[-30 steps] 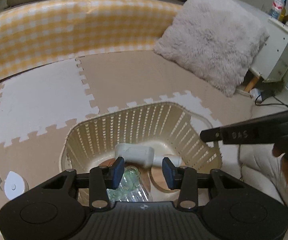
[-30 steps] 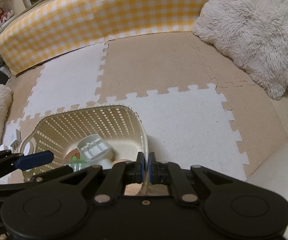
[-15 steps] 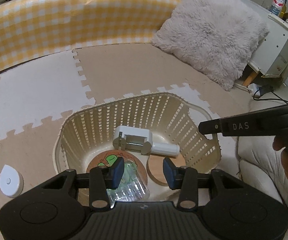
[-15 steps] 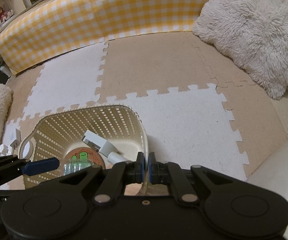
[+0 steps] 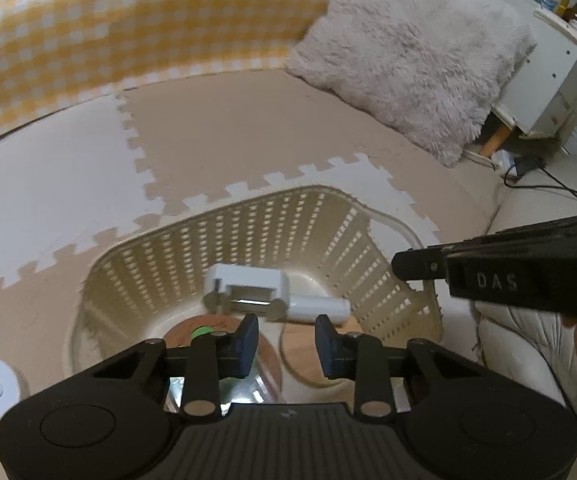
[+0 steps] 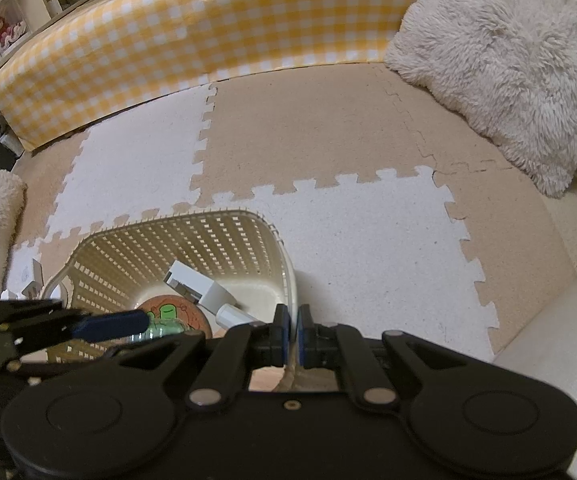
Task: Organize rigid objects
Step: 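Release the soap-dish holder in the basket and withdraw the left tool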
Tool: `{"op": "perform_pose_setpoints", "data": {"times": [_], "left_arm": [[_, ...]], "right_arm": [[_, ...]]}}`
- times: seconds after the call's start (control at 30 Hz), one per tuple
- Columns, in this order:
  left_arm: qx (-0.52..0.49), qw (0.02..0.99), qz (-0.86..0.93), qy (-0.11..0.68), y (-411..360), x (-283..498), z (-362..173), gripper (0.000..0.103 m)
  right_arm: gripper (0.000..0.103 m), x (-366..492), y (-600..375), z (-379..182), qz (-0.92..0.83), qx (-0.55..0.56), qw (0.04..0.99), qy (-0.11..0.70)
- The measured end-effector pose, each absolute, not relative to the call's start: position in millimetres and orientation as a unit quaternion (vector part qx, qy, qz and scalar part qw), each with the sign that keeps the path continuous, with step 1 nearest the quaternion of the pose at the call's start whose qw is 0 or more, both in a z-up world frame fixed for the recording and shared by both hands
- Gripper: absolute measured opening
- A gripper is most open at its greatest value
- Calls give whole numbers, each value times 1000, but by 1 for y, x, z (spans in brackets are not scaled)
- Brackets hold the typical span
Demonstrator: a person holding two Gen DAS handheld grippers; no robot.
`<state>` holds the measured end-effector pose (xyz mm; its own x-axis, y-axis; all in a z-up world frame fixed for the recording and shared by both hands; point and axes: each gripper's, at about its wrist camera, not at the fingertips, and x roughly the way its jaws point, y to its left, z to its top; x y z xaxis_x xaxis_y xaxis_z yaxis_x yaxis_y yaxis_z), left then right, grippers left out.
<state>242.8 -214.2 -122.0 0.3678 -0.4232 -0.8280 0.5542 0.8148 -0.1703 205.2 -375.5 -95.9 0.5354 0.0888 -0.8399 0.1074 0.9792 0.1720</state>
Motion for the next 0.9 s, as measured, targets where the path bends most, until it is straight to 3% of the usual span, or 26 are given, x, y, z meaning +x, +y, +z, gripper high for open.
{"op": "perform_pose_setpoints", "data": {"times": [0.33,0.67,0.77,0.9], "left_arm": [[117,795,-294,517,-249,263,-153,31],[45,804,-251,538,-236,291,-162,32],[52,804,-253,535,-235,285,-157,37],[59,806,-264,527,-235,275,-144,53]], "right_arm": [[5,207,-376,-98,-2,107,868,486],[5,206,-377,-98,-1,111,867,485],[5,206,-376,-98,-1,112,867,485],[5,206,-375,-98,-2,111,867,486]]}}
